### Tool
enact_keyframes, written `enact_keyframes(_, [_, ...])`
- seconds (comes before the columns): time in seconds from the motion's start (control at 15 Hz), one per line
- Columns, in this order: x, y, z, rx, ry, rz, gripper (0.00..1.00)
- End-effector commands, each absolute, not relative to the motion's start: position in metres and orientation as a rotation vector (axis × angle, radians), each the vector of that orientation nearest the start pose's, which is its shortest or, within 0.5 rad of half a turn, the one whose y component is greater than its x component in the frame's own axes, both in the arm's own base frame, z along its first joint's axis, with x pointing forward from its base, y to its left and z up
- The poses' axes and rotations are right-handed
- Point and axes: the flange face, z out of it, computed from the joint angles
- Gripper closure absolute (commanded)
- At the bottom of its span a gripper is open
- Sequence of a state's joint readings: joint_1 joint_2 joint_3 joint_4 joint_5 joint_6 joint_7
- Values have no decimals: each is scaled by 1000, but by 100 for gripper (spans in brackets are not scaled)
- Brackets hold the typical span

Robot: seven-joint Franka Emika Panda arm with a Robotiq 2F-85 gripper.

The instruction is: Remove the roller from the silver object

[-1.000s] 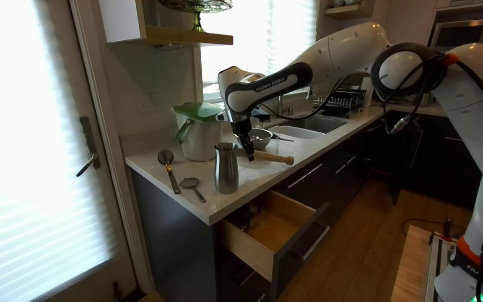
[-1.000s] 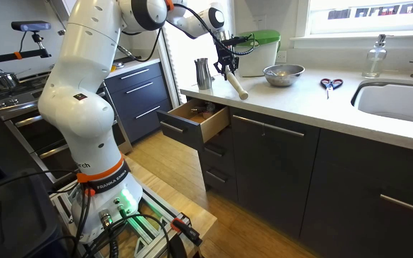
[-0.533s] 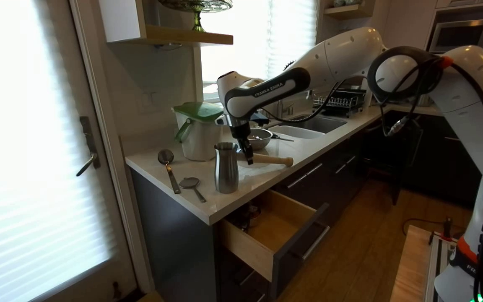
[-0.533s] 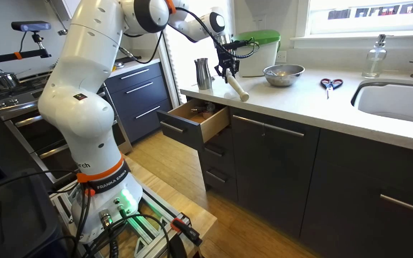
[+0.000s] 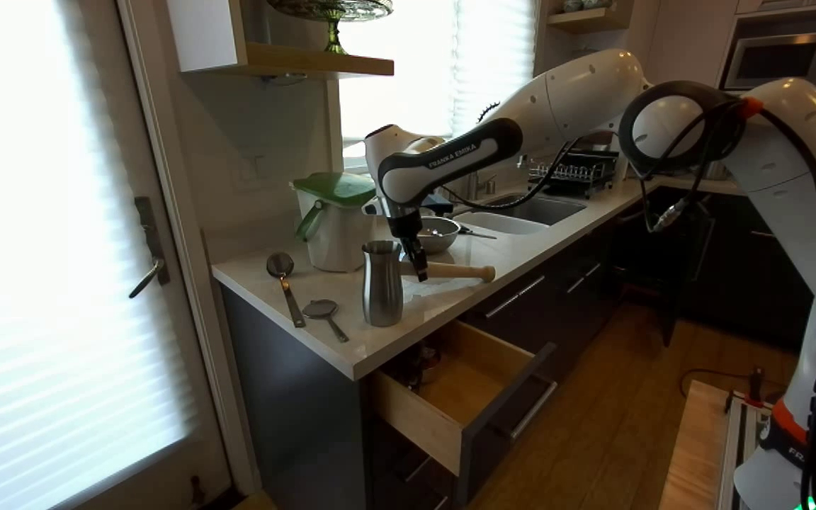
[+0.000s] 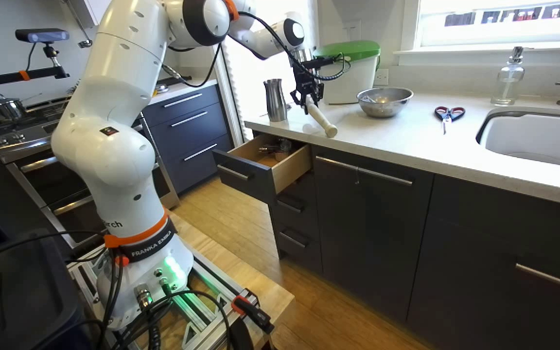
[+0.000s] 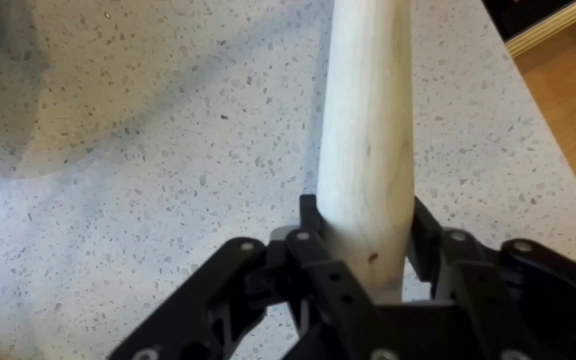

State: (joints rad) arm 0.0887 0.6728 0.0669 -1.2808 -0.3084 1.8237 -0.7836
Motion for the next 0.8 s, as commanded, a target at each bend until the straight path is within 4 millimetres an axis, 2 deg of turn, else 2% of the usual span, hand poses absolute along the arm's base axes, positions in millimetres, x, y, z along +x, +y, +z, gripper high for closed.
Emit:
enact_keyframes(0.0, [723, 75, 344, -2908, -1663, 343, 75])
enact_keyframes(0.2, [723, 75, 341, -2903, -1668, 353, 67])
enact_keyframes(0.4, [723, 75, 338, -2900, -1675, 362, 67])
enact_keyframes(0.73, [723, 75, 336, -2897, -1678, 370, 59])
